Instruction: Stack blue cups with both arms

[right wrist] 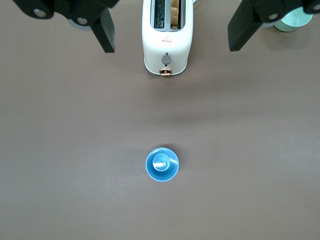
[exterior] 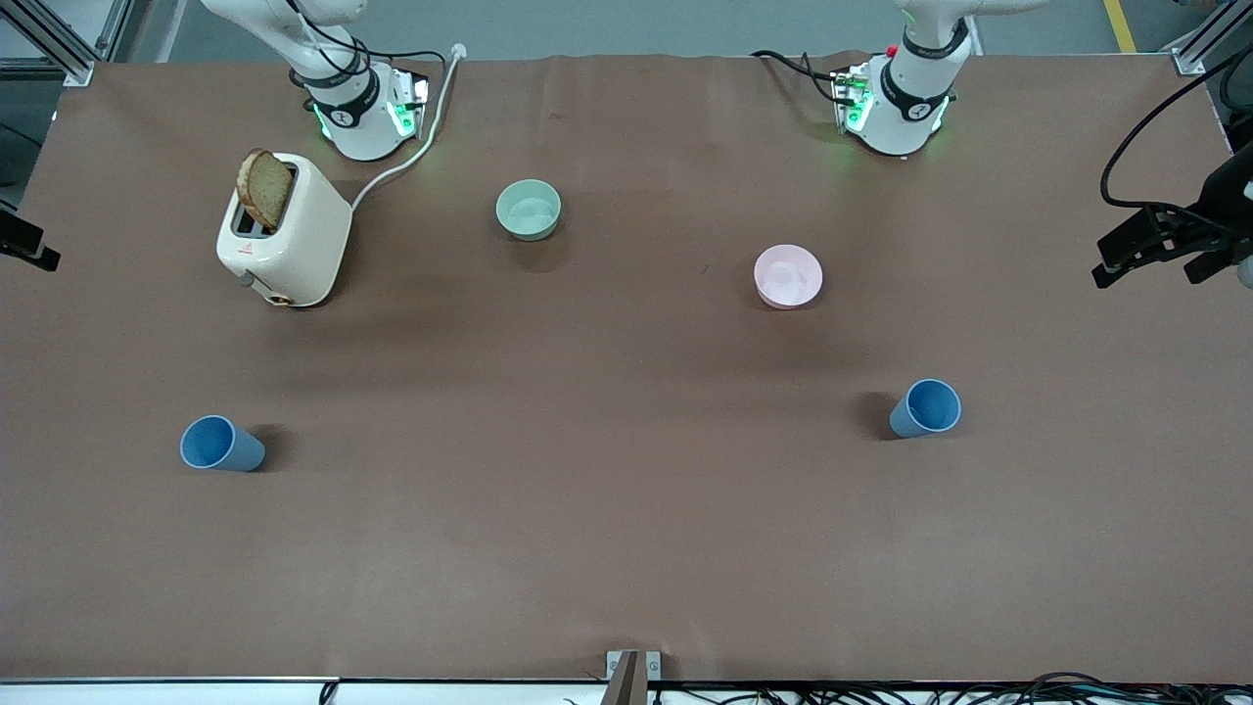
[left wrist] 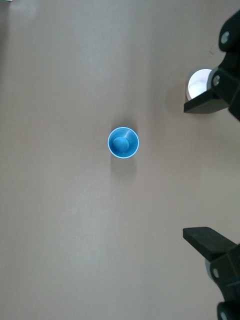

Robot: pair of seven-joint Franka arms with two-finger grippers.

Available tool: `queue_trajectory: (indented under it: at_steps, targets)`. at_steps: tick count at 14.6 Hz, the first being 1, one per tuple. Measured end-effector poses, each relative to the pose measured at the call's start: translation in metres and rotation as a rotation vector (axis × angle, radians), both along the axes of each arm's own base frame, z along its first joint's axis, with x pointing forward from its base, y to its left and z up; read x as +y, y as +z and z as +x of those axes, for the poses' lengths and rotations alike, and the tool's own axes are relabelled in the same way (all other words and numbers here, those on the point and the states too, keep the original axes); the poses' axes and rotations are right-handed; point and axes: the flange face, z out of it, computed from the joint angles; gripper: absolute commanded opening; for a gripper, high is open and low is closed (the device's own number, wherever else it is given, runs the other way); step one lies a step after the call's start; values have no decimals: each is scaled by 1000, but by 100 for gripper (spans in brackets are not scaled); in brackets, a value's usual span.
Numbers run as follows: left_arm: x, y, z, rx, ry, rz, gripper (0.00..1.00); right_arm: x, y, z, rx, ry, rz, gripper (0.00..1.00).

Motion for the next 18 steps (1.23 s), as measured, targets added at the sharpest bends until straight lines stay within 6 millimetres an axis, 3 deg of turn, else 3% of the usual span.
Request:
queue_trajectory:
  at_steps: [8,13,16,18]
  targets:
    - [-1,0,0,1,-2,0,100,0,0,0,0,0,0,100]
    - [-4,-14,5,39,-7,1,100,0,0,0,0,0,0,100]
    - [-4,-31,14,68,-7,0,100,0,0,0,-1,0,0,99]
    - [-3,-57,26,108,-5,0,100,-1,0,0,-3,-1,-1,99]
